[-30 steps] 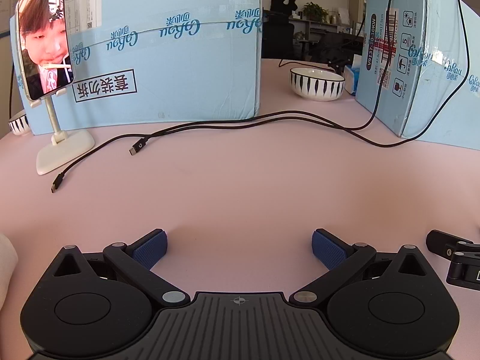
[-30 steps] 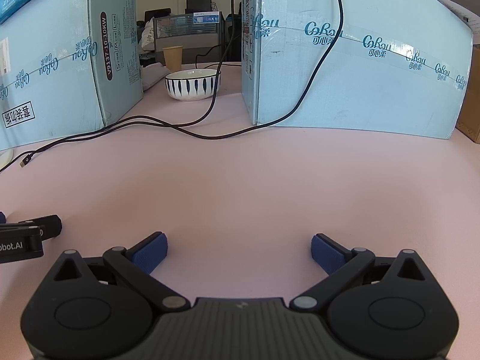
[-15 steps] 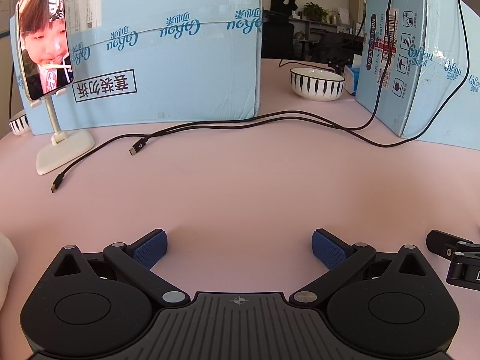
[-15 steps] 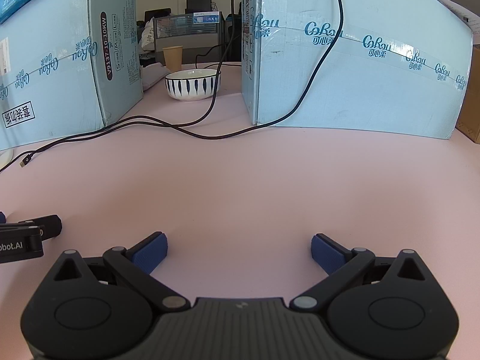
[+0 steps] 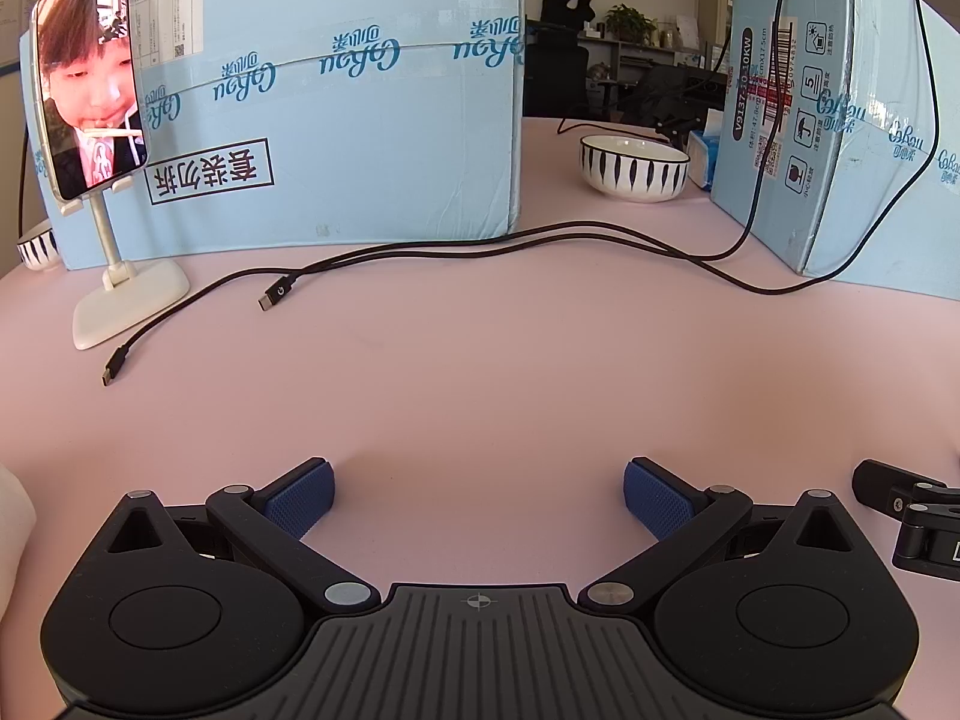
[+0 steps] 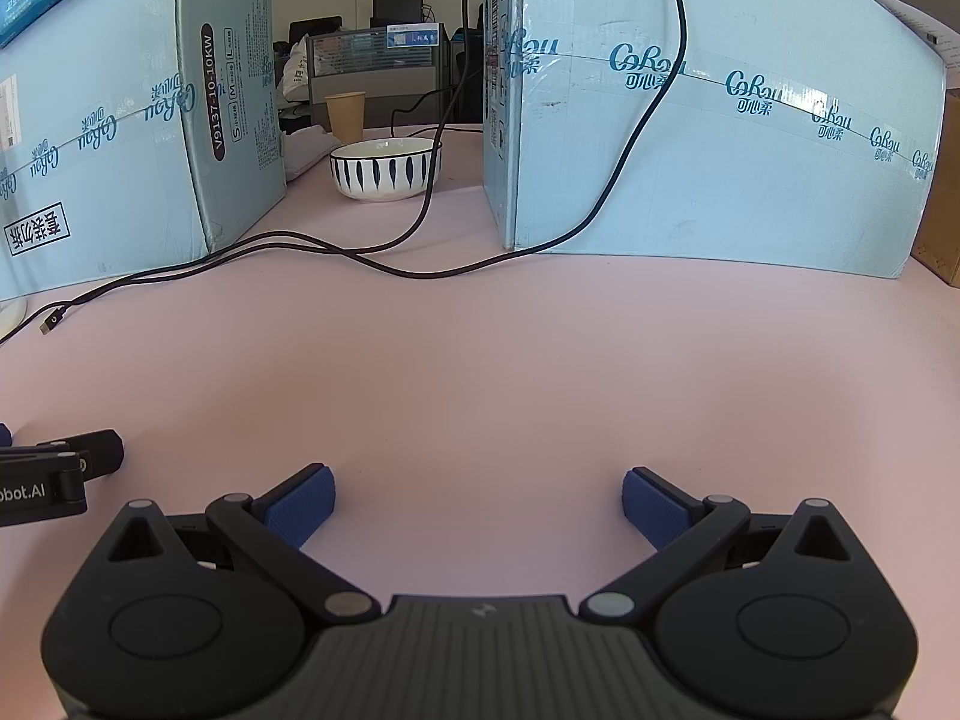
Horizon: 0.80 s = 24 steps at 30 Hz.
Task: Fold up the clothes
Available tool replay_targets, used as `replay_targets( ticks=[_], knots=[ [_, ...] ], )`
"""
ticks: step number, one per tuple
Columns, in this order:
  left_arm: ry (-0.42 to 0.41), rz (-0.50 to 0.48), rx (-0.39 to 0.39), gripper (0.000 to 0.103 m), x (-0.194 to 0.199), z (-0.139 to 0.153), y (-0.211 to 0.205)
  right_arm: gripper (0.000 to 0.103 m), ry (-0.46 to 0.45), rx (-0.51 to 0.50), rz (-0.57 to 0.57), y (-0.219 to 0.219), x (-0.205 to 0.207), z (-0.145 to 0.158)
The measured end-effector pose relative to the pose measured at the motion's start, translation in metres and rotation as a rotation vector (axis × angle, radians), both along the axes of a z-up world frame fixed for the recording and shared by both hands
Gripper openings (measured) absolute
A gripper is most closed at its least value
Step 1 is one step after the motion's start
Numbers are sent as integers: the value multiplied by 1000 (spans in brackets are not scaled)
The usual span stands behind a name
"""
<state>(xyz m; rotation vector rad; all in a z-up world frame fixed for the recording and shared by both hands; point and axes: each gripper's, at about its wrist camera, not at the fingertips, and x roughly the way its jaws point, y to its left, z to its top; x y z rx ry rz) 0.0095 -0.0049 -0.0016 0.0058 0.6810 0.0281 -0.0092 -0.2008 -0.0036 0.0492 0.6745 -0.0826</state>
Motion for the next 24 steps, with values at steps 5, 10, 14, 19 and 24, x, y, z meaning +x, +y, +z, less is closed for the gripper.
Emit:
replay_targets(
  ticks=[5, 10, 14, 19, 24],
  knots=[
    [0, 0, -1, 103, 0, 0, 0, 103, 0, 0, 0, 0, 0, 0],
    [1, 1, 8, 103, 0, 0, -2, 103, 0, 0, 0, 0, 0, 0],
    [-1, 1, 1, 103, 1, 0, 0, 103, 0, 0, 0, 0, 0, 0],
    [-2, 5, 1, 103, 1, 0, -1, 103, 0, 0, 0, 0, 0, 0],
    [-5, 6, -9, 103, 0, 0, 0, 103, 0, 0, -1, 0, 0, 0]
  ],
)
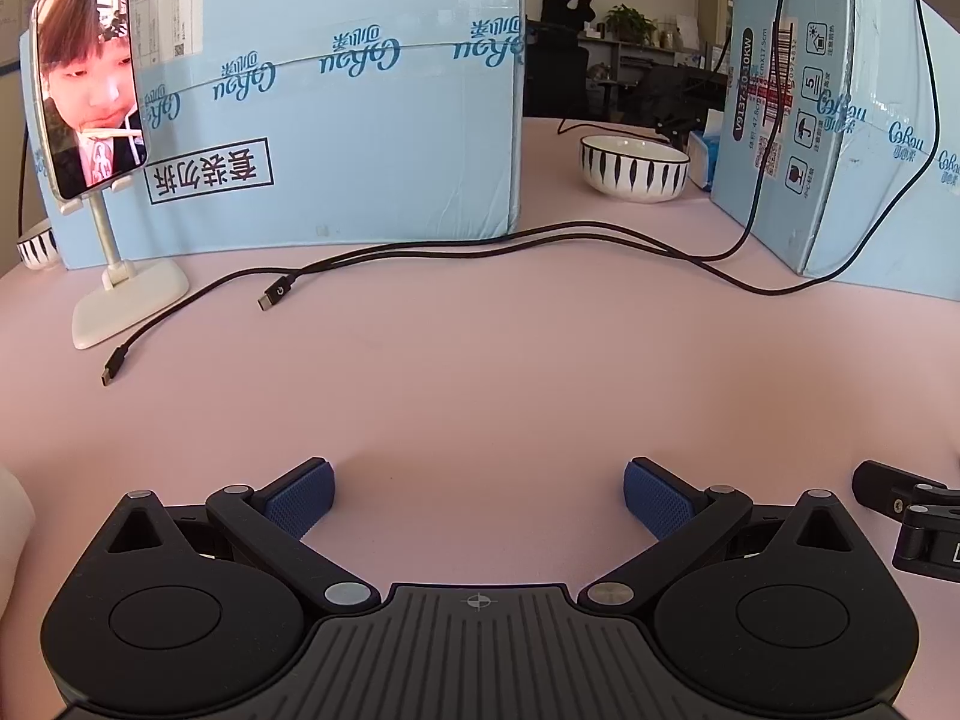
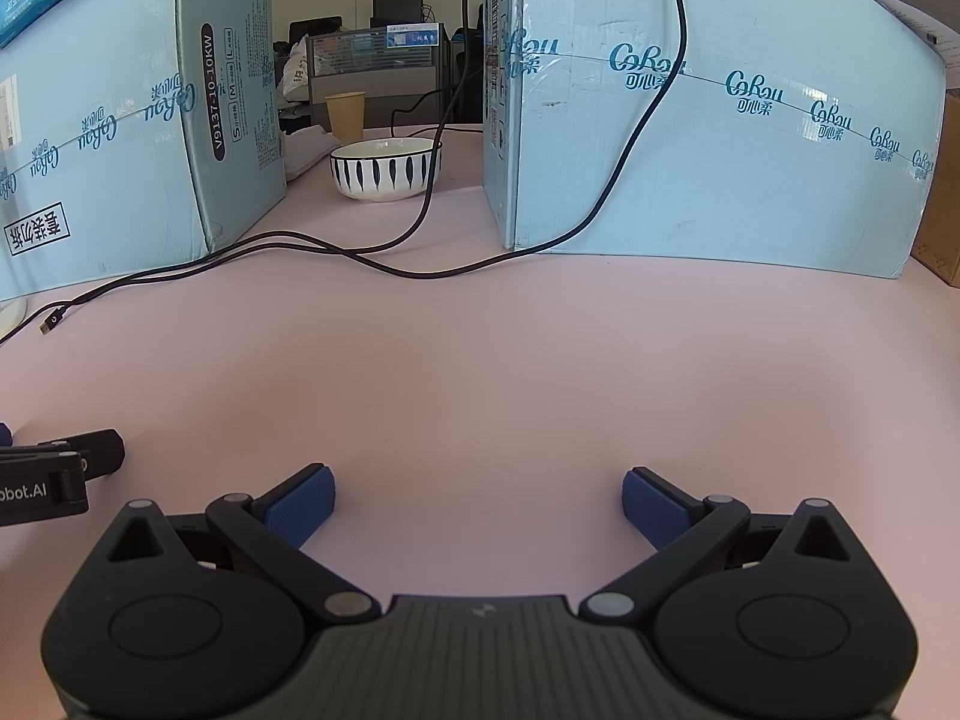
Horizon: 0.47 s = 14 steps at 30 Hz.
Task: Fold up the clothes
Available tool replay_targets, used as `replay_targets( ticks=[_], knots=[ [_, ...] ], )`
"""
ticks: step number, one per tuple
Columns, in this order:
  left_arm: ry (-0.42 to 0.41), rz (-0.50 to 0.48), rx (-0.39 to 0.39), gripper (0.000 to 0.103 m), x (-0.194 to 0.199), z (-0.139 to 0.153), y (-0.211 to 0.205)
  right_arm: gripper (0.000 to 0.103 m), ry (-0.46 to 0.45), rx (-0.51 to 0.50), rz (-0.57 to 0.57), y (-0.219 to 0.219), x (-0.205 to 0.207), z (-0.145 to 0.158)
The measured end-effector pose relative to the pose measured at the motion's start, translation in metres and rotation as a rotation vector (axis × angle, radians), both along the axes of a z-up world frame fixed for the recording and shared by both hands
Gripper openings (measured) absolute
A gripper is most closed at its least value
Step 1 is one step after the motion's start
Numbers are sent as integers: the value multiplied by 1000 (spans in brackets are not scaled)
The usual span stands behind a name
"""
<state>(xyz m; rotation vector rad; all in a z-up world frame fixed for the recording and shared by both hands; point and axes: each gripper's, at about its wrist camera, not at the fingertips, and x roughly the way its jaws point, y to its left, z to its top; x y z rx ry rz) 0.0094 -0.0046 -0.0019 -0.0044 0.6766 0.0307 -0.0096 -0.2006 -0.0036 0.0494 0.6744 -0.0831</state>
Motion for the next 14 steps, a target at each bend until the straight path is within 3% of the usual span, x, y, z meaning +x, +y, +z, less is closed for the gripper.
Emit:
replay_targets(
  ticks=[14],
  knots=[
    [-5, 1, -5, 103, -2, 0, -1, 103, 0, 0, 0, 0, 0, 0]
  ],
)
